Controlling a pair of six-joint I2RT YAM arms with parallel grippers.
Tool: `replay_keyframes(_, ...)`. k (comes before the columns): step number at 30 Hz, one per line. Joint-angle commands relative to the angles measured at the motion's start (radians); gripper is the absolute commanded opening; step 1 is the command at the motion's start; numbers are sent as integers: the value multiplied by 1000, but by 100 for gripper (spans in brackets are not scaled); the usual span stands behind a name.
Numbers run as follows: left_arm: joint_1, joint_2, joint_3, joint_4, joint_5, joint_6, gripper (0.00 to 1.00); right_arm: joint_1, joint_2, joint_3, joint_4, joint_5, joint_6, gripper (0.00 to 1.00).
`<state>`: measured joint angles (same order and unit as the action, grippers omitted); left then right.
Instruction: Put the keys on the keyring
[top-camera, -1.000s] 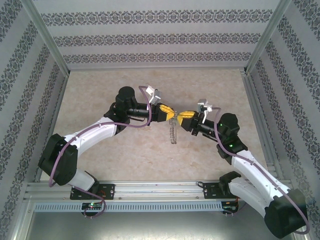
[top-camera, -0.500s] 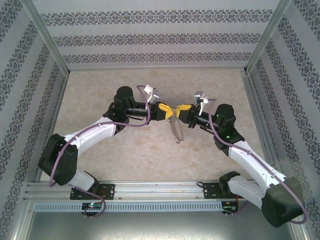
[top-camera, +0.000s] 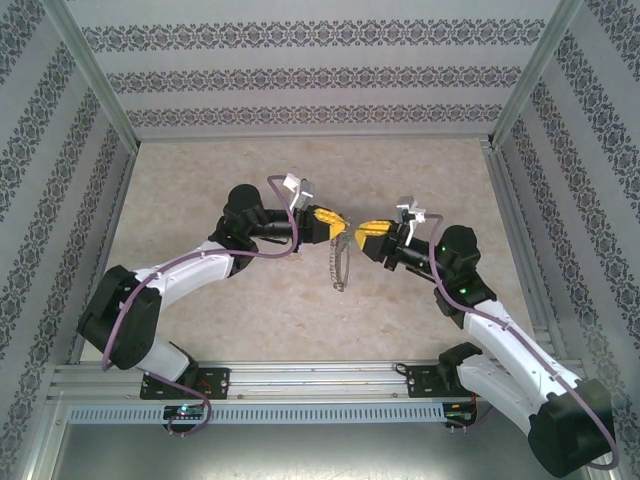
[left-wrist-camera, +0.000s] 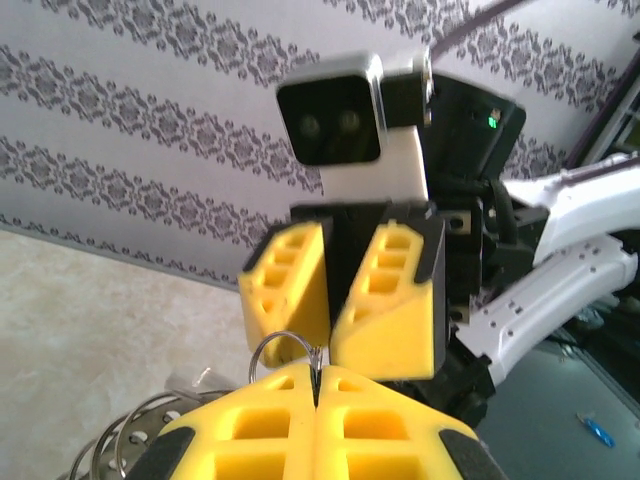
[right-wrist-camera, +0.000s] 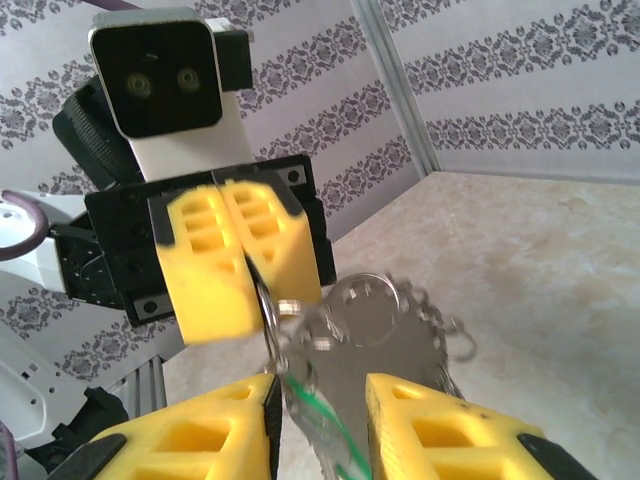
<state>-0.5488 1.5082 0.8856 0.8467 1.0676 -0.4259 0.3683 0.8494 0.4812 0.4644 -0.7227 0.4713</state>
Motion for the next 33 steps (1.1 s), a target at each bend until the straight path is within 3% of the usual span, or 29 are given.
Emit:
replay_keyframes(1,-6,27,-20,286,-57,-155,0,-11,-49,-39,36,48,32,31)
replay_keyframes(5,-12,58,-40,438,-101,-252,0,9,-61,-59,46,58,50,30)
replay_keyframes(17,-46,118,-64,573,-243,-292,0,196,98,19,94,126,8,27)
replay_keyframes(23,-76,126,-72,577,-285,-300,0,186,89,24,66,149,-14,27)
replay_keyframes(33,-85,118,-65,577,-296,-332,0,91,-71,-6,-23,147,-6,27)
